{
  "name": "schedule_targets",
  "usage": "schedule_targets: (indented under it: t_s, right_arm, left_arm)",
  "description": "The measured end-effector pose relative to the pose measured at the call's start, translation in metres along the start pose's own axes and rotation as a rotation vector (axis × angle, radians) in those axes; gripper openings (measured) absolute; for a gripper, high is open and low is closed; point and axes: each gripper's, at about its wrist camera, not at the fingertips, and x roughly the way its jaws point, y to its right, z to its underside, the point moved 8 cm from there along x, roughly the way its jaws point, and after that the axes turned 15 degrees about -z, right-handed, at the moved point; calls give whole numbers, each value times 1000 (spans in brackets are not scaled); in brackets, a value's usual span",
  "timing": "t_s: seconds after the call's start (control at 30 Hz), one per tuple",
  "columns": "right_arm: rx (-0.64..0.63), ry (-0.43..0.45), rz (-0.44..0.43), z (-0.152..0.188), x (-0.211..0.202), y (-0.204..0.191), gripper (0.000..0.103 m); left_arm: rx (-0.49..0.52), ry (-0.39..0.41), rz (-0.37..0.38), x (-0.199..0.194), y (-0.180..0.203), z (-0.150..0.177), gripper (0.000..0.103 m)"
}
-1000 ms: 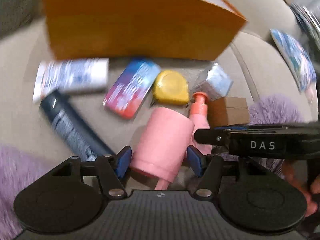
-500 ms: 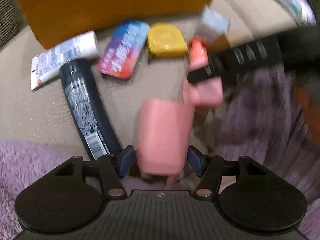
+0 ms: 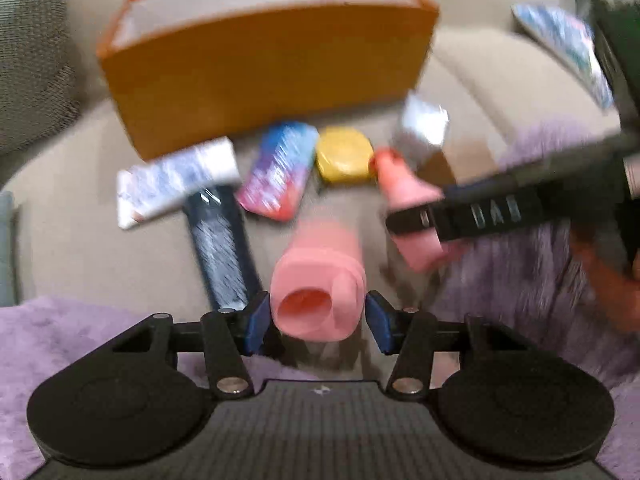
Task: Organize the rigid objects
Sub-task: 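Grasp the pink cup with the left gripper while the right grasps the pink pump bottle, then carry the pink cup and pink bottle with both grippers over the orange box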
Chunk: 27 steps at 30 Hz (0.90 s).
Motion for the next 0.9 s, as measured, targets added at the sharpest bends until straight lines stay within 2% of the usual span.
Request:
schedule_targets:
  t_s: [0.13,0.3,0.47,0.6,0.67,0.8,0.9]
  right_arm:
    - [-49,0,-60,-1,0,-16,49]
    - [-86,-48,-5,11,19,-9,48]
    - [-1,-94,37,21,26,14,48]
    - [14,-94,29,21,27,18,48]
    - [-9,-87,30,20,26,13,48]
    - [-53,-116,57,25,26,11,48]
    - [-37,-136,46,30,29,14,49]
  left_arm:
    - [-59,28,41,-7,-10,-10,59]
    - [-67,8,23,14,-9,-12,59]
    - [-117,119,31,19,-11,-17,60]
    - [-144,163,33,25,-10,-29,60]
    - [-142,137,56,32,-5,-31,61]
    - [-114,92,41,43,1,-23,62]
    - [-109,65,43,49,1,-17,62]
